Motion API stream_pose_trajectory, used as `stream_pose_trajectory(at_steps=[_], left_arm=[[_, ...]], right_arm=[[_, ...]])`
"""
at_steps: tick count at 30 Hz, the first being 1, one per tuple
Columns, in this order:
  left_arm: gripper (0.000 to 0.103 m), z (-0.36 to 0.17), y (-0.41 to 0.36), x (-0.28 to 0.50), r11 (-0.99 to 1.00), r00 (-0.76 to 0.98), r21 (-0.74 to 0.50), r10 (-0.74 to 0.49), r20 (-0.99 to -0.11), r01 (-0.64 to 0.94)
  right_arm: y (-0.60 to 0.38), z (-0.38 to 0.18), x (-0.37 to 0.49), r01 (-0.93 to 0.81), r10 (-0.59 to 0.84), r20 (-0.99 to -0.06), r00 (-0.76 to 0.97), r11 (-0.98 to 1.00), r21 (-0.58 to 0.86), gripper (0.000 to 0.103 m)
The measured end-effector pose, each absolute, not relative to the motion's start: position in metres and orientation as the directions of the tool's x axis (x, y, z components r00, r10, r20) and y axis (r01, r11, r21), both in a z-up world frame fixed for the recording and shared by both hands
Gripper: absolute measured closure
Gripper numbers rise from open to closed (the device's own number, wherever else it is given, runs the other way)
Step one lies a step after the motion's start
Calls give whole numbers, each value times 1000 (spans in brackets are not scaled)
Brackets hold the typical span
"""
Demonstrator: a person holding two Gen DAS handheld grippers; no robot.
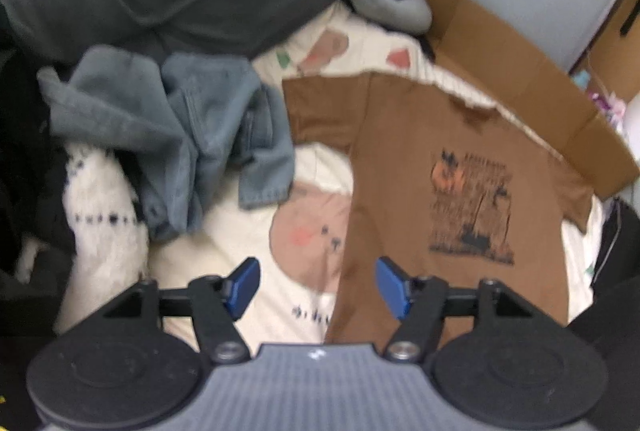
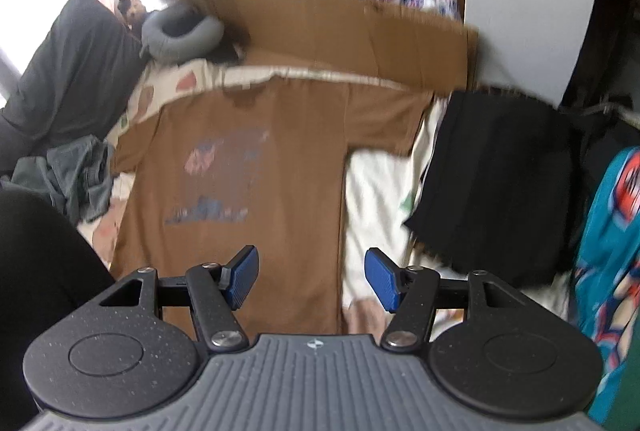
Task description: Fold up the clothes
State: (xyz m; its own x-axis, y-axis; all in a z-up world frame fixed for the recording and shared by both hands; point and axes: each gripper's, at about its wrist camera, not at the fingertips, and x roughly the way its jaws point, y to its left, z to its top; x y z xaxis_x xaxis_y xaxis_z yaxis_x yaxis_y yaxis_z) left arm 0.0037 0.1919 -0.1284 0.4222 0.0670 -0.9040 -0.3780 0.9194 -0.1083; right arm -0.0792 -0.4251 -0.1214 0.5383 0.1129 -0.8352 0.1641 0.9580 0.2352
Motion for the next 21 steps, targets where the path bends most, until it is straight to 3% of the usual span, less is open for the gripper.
stream_pose_trajectory(at_steps=[6, 13, 21], left_arm=[[23, -151, 185, -1, 908, 373, -116, 47, -927, -403], [23, -185, 186, -4, 902, 303, -97, 39, -952, -420], [23, -222, 189, -3, 891, 255, -80, 42, -966, -447]], right_arm=[[-410, -170, -90, 197, 148, -866, 478, 942, 270, 38], [-412, -231, -95, 264, 189, -898, 397, 914, 309, 39], [-408, -314, -90, 313, 224, -932, 284, 897, 311, 54]])
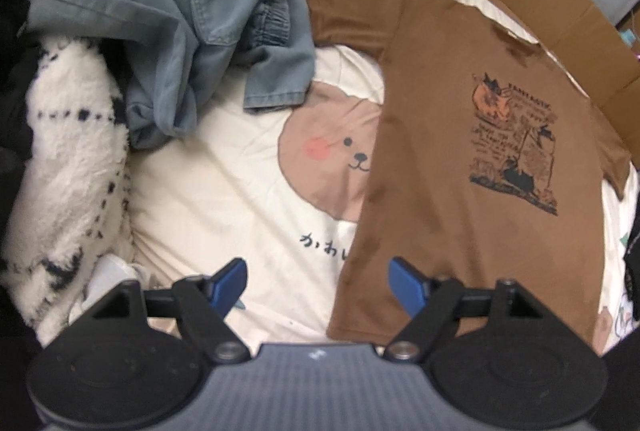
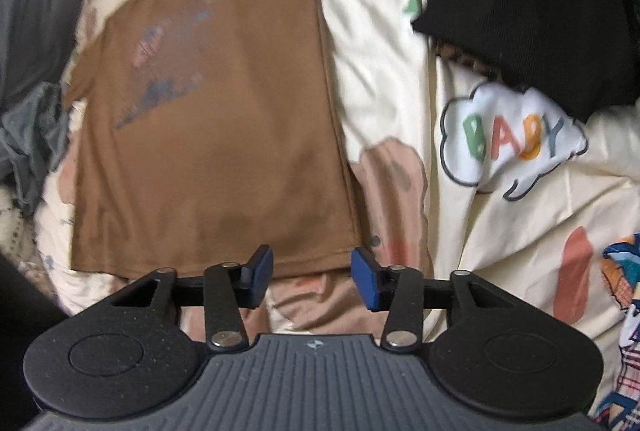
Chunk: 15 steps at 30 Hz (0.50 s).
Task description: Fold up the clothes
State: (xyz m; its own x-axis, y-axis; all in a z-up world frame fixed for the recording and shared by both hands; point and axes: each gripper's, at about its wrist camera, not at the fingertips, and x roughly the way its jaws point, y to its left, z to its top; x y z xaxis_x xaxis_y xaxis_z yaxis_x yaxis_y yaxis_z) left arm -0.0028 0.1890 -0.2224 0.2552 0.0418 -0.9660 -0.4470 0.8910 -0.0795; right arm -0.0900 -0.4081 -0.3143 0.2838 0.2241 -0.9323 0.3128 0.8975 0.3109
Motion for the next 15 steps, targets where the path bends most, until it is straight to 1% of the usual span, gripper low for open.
stream_pose_trajectory(at_steps=[1, 3, 6, 9, 15], left_arm=[[23, -226, 188, -4, 891, 257, -77, 45, -965, -447], [23, -233, 187, -6, 889, 248, -72, 47, -968, -452], [23, -244, 185, -9, 888, 227, -62, 49, -973, -456], [23, -255, 184, -9, 888, 203, -50, 49, -978, -457], [23, -270, 182, -5, 895, 177, -36, 48, -983, -444]], right_arm=[[-407, -323, -89, 310, 222, -935, 278, 900, 306, 54], [-404, -336, -89, 290, 227, -935, 273, 907, 305, 57], [-399, -350, -88, 249, 239, -933, 270, 918, 307, 58], [-397, -367, -86, 234, 227, -940, 256, 929, 288, 62], [-401, -382, -82, 251, 198, -947, 252, 932, 262, 62]])
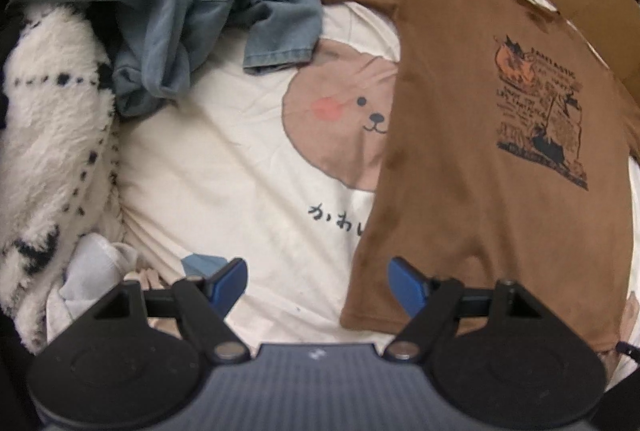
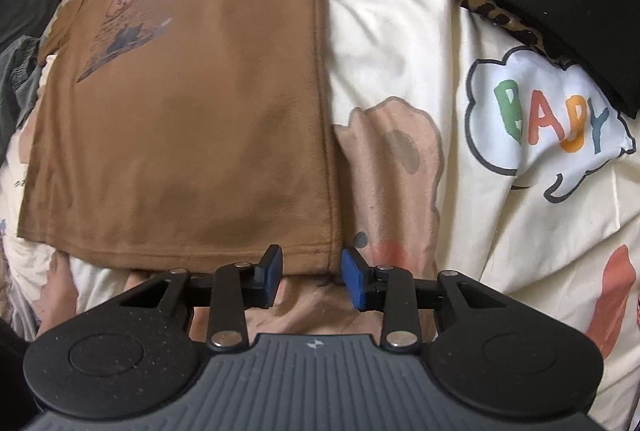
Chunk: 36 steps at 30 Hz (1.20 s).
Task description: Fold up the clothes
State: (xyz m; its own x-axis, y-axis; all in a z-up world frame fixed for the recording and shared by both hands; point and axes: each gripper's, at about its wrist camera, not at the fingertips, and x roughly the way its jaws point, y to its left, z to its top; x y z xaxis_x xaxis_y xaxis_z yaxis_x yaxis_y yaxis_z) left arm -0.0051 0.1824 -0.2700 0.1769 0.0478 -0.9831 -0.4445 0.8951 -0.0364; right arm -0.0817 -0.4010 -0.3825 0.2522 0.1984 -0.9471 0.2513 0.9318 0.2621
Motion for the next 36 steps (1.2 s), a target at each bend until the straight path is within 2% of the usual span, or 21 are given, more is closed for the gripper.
stream_pose_trajectory(at_steps=[10, 16, 18, 23, 29, 34, 36], left_arm=[[23, -291, 182, -2, 894, 147, -29, 41, -988, -447], [24, -297, 176, -4, 895, 141, -30, 37, -989, -445], [23, -299, 175, -6, 895, 141, -35, 32, -989, -446], [24, -306, 171, -7, 896, 150, -53, 15, -989, -440], [30, -312, 166, -6, 906, 184, -77, 1, -983, -416], [41, -325, 160, -6, 910, 205, -108, -26, -979, -401], [48, -331, 157, -6, 912, 211, -116, -34, -977, -392]], right_arm=[[-400, -401, -78, 261, 199, -955, 222, 931, 255, 63], [-399, -404, -76, 265, 195, -957, 213, 932, 249, 79], [-398, -404, -76, 266, 194, -958, 211, 932, 247, 93], [-396, -398, -77, 261, 183, -961, 208, 936, 235, 99], [-399, -390, -77, 295, 137, -968, 211, 935, 196, 100], [-398, -390, -75, 310, 106, -977, 187, 937, 161, 100], [-397, -390, -73, 319, 99, -980, 174, 936, 151, 100]])
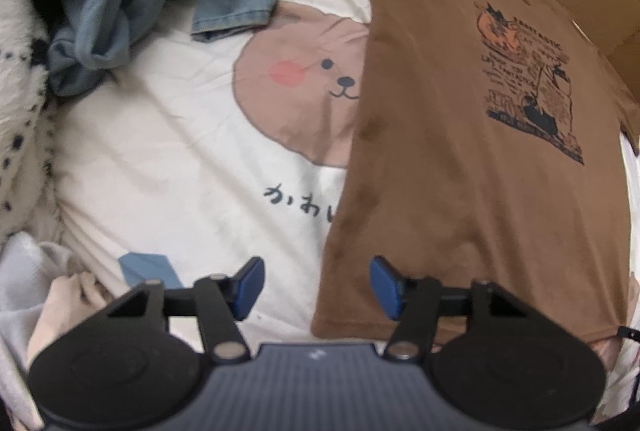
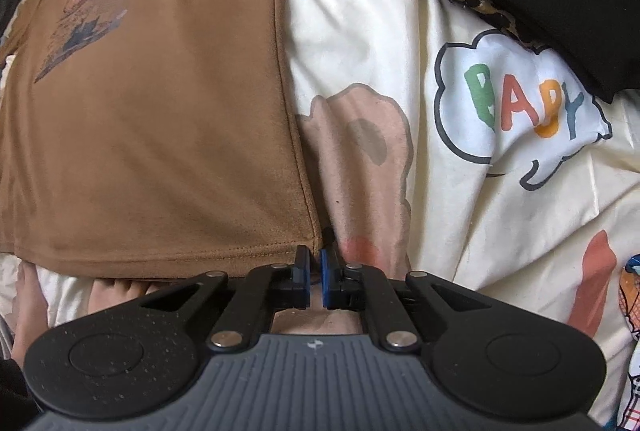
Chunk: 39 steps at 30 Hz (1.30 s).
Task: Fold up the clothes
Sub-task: 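Close the right tool on the T-shirt hem, then close the left tool on the hem beside the right tool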
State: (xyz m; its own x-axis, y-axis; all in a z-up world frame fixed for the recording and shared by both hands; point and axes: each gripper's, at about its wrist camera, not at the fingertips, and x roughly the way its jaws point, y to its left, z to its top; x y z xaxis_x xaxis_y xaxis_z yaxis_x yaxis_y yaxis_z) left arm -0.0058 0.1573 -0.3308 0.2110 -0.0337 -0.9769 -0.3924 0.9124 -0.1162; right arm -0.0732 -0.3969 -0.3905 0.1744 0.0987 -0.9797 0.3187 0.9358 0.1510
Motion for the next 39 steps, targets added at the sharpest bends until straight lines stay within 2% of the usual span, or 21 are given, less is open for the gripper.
stream_pose_trajectory(at_steps=[4, 6, 9, 20, 33, 39], left_arm=[[62, -347, 157, -7, 910, 212, -137, -56, -976, -392], [74, -356, 157, -8, 909, 204, -144, -67, -977, -391], [83, -372, 153, -10, 915, 179, -135, -70, -981, -381], [86, -390, 141, -31, 909, 171, -176, -119, -978, -377], [87, -390, 173, -43, 844, 219, -261, -176, -960, -468], [86, -405, 162, -40, 852, 195, -254, -183, -964, -458]], right_arm=[[-397, -394, -73, 331, 85, -985, 147, 935, 130, 100], [-396, -396, -71, 333, 74, -989, 131, 936, 114, 100], [-395, -398, -67, 337, 61, -992, 111, 937, 95, 100], [-398, -395, -58, 357, 4, -996, 84, 933, 34, 101], [-407, -391, -46, 357, -53, -996, 70, 934, -25, 101], [-406, -390, -46, 352, -55, -997, 60, 936, -30, 101]])
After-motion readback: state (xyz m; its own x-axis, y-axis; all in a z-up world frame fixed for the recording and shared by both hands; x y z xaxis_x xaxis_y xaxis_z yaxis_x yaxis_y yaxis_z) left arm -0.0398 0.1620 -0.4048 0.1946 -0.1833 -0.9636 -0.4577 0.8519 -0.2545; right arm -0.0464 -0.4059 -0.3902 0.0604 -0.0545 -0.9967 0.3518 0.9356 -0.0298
